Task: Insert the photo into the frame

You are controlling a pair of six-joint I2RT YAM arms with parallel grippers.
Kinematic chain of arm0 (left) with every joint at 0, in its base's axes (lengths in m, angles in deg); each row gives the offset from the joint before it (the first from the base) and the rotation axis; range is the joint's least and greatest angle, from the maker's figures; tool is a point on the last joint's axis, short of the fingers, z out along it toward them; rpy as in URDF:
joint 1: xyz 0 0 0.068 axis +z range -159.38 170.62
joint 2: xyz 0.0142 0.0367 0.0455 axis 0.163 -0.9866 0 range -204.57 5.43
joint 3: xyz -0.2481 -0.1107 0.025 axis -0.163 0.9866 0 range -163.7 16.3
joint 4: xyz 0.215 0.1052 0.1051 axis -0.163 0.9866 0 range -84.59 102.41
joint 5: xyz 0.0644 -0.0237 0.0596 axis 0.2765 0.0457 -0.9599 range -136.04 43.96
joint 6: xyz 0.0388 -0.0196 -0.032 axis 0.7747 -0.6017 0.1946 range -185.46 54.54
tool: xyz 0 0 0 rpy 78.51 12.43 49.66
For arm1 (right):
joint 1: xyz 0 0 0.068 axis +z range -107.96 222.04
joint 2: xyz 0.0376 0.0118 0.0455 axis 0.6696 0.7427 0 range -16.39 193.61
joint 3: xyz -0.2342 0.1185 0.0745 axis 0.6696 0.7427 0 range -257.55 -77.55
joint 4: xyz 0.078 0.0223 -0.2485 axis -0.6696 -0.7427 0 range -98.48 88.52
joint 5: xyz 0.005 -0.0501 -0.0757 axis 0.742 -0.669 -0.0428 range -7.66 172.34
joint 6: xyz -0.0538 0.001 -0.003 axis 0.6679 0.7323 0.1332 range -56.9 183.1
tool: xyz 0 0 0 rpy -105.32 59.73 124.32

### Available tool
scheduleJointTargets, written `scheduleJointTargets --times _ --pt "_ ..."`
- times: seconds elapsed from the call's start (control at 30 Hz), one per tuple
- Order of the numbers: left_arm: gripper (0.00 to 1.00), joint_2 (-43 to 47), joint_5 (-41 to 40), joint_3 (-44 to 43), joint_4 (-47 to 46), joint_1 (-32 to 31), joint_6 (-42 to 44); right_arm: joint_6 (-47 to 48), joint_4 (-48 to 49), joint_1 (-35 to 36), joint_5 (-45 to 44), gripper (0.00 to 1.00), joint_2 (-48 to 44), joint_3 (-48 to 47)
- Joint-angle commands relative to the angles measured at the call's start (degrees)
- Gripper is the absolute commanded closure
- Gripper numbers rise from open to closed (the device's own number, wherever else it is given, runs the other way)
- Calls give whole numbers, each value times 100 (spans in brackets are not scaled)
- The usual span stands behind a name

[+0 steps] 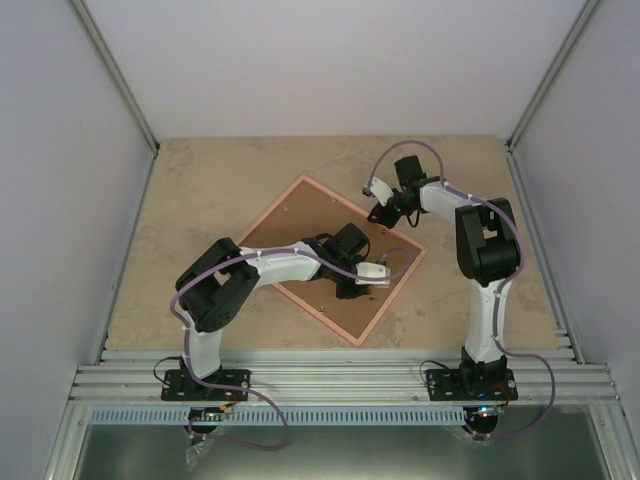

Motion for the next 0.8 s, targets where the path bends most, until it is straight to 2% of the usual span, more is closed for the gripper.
scheduleJointTargets --times 0.0,0.27,0.77 --pt "77 -188 -173 -122 -125 -121 6 141 -337 103 -133 99 414 132" --pt "80 -205 -498 83 -61 -404 351 75 -312 101 -160 99 446 108" --pt "83 -292 -552 390 41 -869 721 13 -284 96 -218 99 494 68"
